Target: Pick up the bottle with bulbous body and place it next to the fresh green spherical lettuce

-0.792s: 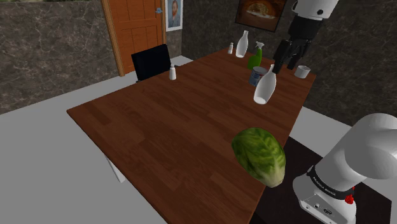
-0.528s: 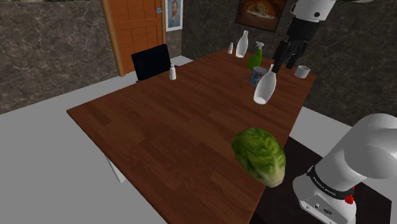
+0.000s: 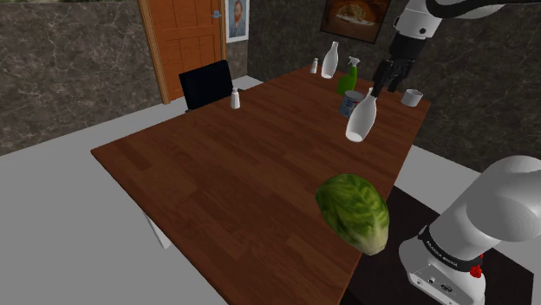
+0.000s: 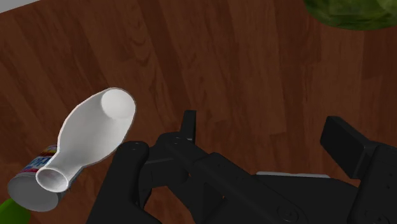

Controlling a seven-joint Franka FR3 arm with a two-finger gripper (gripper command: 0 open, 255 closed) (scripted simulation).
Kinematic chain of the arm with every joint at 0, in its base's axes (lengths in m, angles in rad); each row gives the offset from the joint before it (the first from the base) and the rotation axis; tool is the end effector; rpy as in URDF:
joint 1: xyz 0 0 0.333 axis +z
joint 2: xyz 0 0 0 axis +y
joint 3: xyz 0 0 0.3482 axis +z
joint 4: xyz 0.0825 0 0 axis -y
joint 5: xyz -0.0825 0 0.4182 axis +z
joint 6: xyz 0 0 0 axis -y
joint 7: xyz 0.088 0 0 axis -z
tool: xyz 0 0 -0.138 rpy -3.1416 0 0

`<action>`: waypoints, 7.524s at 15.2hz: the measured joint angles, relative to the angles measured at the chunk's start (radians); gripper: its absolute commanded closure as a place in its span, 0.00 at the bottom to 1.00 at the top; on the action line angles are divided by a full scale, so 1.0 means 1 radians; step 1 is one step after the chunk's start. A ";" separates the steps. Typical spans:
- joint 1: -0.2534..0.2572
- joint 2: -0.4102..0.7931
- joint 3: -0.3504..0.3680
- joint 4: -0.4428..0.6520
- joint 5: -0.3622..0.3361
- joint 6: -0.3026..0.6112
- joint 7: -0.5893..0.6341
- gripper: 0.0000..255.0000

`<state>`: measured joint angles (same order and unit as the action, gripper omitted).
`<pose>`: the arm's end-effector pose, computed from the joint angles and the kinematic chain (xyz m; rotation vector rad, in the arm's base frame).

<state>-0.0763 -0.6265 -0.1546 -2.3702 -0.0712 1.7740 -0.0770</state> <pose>0.3691 -0.1027 0.5340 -3.1196 0.1757 -0.0434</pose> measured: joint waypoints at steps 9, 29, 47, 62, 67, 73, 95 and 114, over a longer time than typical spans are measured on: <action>-0.032 0.257 -0.162 0.124 -0.027 0.151 -0.196 0.00; -0.093 0.725 -0.333 0.391 0.153 0.337 -0.535 0.00; -0.093 0.728 -0.333 0.388 0.155 0.343 -0.537 1.00; -0.088 0.670 -0.334 0.520 0.118 0.160 -0.509 1.00; -0.087 0.665 -0.334 0.585 0.115 0.091 -0.505 1.00; -0.090 0.668 -0.336 0.668 0.116 0.012 -0.506 1.00; -0.120 0.764 -0.351 1.084 0.164 -0.321 -0.525 1.00; -0.058 0.726 -0.333 1.252 0.146 -0.519 -0.433 1.00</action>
<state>-0.1339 0.0998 -0.4876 -1.1179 0.0752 1.2545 -0.5100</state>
